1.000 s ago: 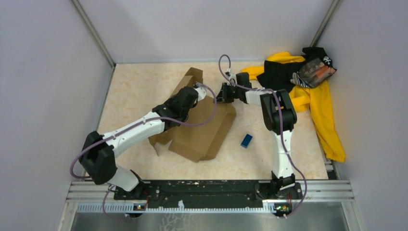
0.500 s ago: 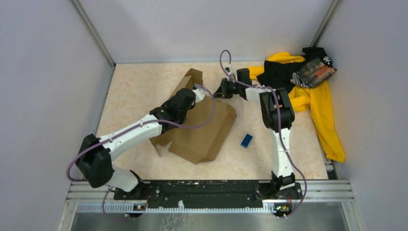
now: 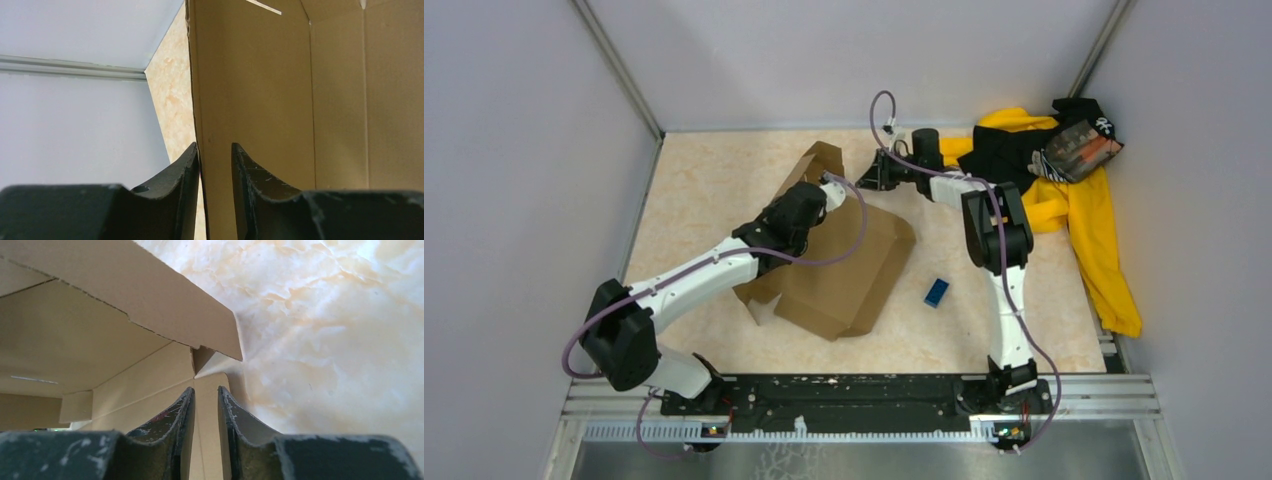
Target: Fold the paper box
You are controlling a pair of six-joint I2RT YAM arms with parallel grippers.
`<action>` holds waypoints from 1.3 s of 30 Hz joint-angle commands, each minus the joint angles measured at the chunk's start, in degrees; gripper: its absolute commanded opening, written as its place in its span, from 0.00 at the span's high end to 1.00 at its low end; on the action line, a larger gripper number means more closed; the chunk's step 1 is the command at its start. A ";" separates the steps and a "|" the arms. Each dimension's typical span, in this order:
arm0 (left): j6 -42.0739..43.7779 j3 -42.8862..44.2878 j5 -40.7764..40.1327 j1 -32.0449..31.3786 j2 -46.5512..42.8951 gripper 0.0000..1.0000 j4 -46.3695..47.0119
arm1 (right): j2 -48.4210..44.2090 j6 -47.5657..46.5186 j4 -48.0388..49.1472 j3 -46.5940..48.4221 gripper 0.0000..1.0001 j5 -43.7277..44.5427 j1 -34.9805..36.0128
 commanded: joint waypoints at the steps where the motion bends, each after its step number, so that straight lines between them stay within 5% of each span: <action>1: -1.05 -0.11 1.22 1.16 -1.68 0.64 1.21 | -2.39 -6.40 6.36 0.13 0.75 -0.43 2.61; 9: -1.01 0.18 1.91 2.23 -1.54 0.63 1.39 | -3.34 -5.26 17.01 -3.77 0.69 -0.60 4.33; 30: -1.11 -0.43 3.25 3.72 -1.29 0.62 2.28 | -0.08 -6.86 19.66 1.45 0.68 6.82 7.02; 39: -1.32 -0.59 3.40 4.14 -1.60 0.62 2.28 | 0.73 -9.65 16.11 3.78 0.77 8.84 8.08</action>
